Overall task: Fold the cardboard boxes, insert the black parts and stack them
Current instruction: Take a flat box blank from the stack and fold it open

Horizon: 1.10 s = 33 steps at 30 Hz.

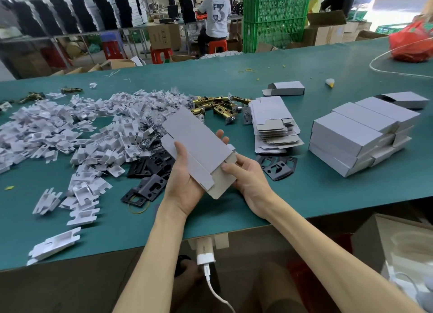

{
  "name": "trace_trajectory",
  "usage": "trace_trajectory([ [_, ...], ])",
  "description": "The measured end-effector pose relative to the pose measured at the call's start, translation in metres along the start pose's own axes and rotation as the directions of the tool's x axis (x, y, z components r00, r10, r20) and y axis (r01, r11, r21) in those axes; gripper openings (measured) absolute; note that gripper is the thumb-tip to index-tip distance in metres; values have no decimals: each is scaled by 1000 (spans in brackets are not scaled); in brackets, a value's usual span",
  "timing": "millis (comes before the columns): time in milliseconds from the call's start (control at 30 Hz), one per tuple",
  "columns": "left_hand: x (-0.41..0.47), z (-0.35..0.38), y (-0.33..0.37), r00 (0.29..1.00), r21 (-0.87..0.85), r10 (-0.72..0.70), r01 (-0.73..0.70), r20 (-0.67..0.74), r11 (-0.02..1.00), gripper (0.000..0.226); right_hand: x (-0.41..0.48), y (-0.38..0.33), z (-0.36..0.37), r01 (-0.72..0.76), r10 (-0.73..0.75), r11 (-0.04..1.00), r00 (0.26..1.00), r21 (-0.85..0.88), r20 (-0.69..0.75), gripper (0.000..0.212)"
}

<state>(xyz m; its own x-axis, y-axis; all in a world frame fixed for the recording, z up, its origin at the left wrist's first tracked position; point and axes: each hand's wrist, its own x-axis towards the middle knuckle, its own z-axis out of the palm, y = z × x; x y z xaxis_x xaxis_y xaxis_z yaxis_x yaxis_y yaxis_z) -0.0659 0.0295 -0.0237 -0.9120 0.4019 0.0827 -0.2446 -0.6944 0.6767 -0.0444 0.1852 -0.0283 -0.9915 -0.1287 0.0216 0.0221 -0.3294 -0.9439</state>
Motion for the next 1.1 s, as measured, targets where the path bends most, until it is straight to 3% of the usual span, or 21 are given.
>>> trace_trajectory([
  [200,-2,3,1,994,-19,8,-6,106,1000,87,0,0,2,8,-8,1000,1000,9,-6,28],
  [333,-5,3,1,999,-14,10,-10,50,1000,91,-1,1,3,5,-5,999,1000,-36,-10,30],
  [433,-5,8,2,996,45,38,-35,-83,998,100,-2,1,7,30,-30,979,1000,-204,6,33],
  [533,1,7,-1,974,38,82,-76,-210,996,97,-2,3,12,66,-44,910,997,-409,63,50],
  [600,6,3,-3,955,20,110,-109,-277,994,91,-2,3,14,96,-45,888,991,-449,124,60],
  [700,5,-2,-5,934,129,123,-84,-335,988,104,-4,3,18,127,-35,858,981,-498,191,105],
  [733,4,-2,-5,933,193,115,-49,-342,980,107,-4,3,19,147,-37,834,977,-532,211,110],
  [833,1,5,-7,942,298,113,-14,-316,954,97,-4,5,18,192,-68,813,969,-550,238,86],
  [933,0,10,-6,959,330,98,-6,-266,944,79,-3,4,17,174,-106,867,980,-466,169,62],
  [1033,-1,9,-2,990,304,72,-32,-121,952,59,-3,2,15,168,-138,935,984,-312,117,59],
  [1100,-3,10,1,992,284,74,-42,-105,958,52,-3,1,13,145,-126,969,987,-199,104,58],
])
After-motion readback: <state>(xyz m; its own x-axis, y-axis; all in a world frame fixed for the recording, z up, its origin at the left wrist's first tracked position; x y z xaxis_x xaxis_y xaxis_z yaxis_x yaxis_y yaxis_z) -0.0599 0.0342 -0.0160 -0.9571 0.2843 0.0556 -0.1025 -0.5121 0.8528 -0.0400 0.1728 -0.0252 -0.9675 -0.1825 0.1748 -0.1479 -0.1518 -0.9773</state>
